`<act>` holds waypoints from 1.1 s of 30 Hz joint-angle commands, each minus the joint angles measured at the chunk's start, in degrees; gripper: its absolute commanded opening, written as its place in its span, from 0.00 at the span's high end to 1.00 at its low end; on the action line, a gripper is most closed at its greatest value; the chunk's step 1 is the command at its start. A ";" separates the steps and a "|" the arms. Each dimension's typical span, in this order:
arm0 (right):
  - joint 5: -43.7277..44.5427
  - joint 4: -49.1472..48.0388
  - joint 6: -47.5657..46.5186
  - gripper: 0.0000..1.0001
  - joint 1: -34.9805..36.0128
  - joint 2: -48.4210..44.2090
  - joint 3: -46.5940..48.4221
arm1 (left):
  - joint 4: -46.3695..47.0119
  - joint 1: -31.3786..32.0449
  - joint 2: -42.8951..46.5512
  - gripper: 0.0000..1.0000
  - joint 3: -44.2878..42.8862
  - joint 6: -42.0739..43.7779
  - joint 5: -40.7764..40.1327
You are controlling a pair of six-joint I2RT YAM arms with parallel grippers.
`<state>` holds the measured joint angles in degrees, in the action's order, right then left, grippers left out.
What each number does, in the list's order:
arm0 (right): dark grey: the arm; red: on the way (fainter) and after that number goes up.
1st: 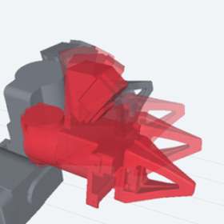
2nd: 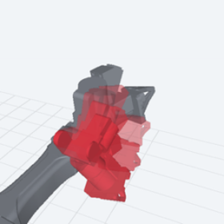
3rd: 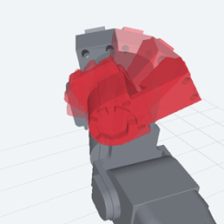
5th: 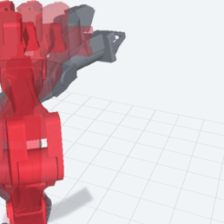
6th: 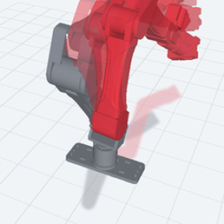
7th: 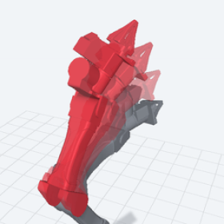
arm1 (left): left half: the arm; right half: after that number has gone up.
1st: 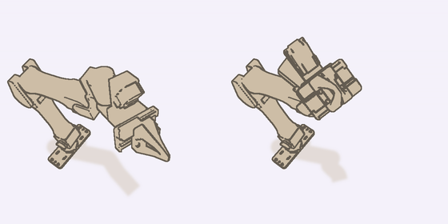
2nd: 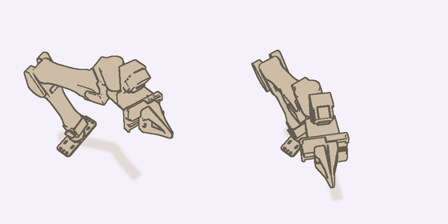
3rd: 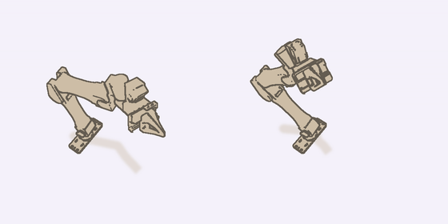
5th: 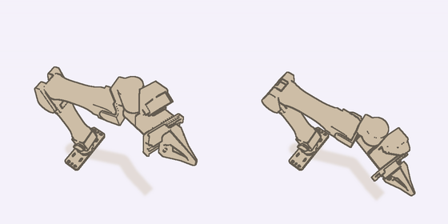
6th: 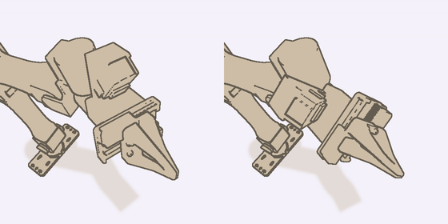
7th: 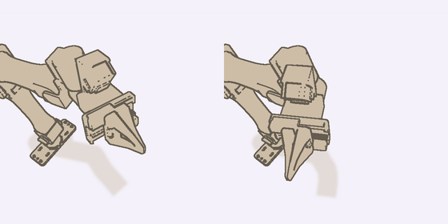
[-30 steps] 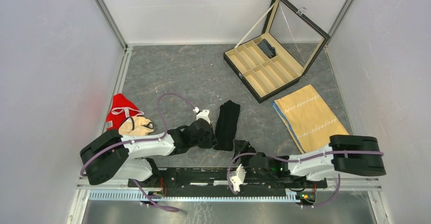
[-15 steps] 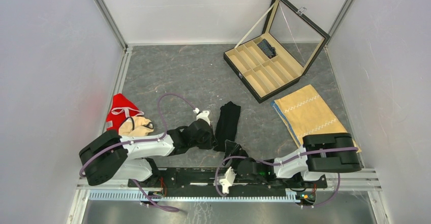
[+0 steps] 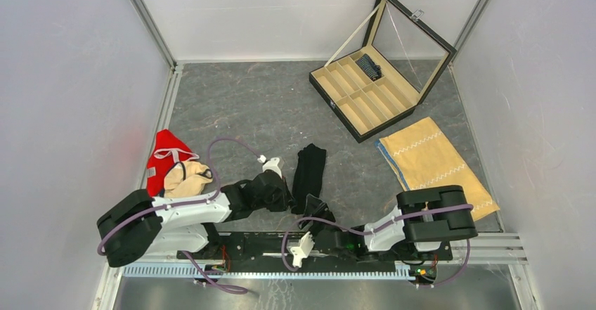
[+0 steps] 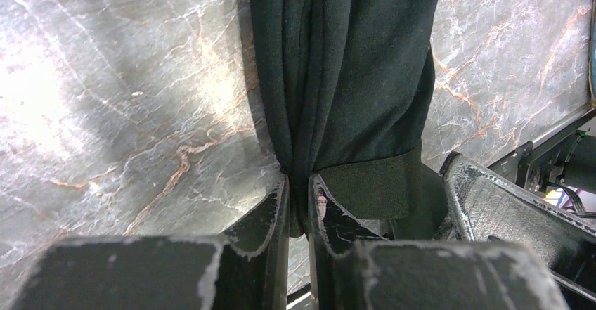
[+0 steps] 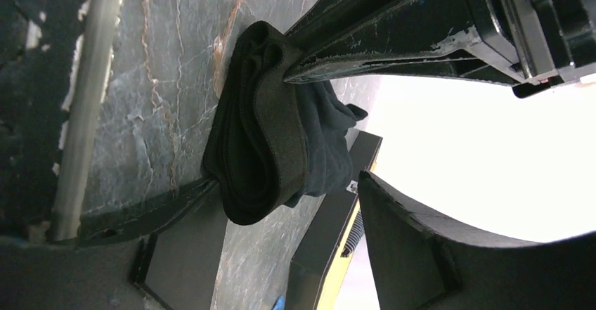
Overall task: Roll the underwear
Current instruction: Roll the underwear to the center of the board.
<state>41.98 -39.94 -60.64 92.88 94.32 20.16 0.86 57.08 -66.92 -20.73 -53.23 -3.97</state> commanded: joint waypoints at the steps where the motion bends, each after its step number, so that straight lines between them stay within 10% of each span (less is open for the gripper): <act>1: 1.18 -0.84 4.77 0.28 1.63 3.47 0.73 | -3.38 0.14 1.92 0.98 0.78 -3.28 -0.30; 8: 0.37 -2.45 5.70 0.34 1.69 4.88 1.56 | -3.51 0.23 2.56 0.98 1.26 -3.80 -0.17; 20: 3.48 -7.10 7.06 0.84 1.52 4.48 -1.10 | -2.56 0.49 4.87 0.97 2.25 -4.30 -0.20; 33: -9.20 4.54 16.55 1.00 -2.75 -9.71 -3.35 | -16.87 0.40 21.73 0.44 -3.96 -0.65 -12.42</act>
<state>40.36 -40.18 -49.93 91.96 91.09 17.63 -9.02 57.39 -49.41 -20.23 -55.68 -9.08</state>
